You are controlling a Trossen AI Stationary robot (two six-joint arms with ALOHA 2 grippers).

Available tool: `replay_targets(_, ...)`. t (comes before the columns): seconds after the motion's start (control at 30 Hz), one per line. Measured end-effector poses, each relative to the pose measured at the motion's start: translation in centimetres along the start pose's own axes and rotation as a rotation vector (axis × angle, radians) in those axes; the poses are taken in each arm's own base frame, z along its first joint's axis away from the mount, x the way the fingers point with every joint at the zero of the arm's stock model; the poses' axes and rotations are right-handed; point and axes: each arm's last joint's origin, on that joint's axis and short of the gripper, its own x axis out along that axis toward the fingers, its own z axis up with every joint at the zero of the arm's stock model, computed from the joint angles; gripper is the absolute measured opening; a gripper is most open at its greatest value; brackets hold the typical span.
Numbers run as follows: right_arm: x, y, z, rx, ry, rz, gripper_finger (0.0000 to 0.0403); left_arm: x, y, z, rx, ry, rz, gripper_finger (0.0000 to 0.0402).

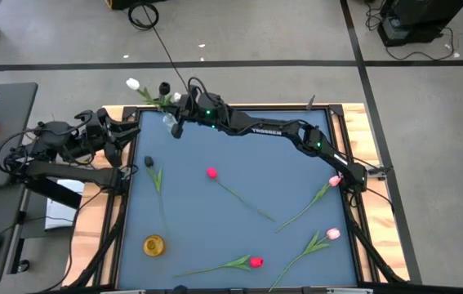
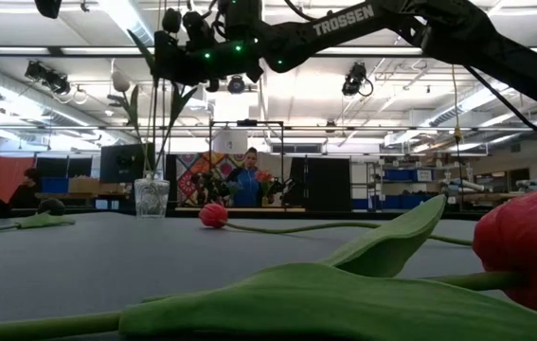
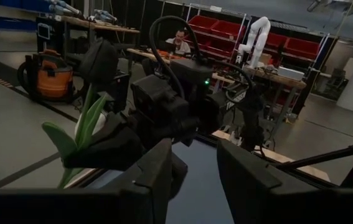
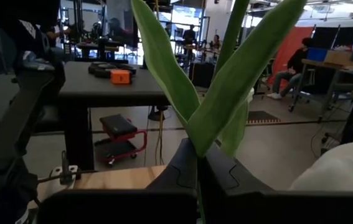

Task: Sort flowers into vase by color
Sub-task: Put the right black tulip into the transparent vase

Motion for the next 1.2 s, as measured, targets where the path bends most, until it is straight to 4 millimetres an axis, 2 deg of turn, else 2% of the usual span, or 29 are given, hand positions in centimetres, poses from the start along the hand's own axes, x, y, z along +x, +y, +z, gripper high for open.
replay_targets(0.37,0.0,0.5,-0.1,-0.009,0.003,0.004,0.0005,0.0,0.0,0.0,-0.014,0.0,0.0,0.0134)
replay_targets(0.57,0.0,-0.3,-0.7,-0.01,0.067,-0.03,0.0006,0.0,0.0,0.0,-0.017,0.0,0.0,0.0134)
replay_targets(0.9,0.0,-0.6,-0.9,-0.01,0.077,-0.082,0.0056,0.0,0.1,0.0,-0.016,-0.01,0.038,0.0135)
replay_targets(1.2,0.0,-0.9,-1.3,0.014,0.122,-0.088,0.0062,0.0,0.2,0.0,-0.013,-0.015,0.059,0.0135)
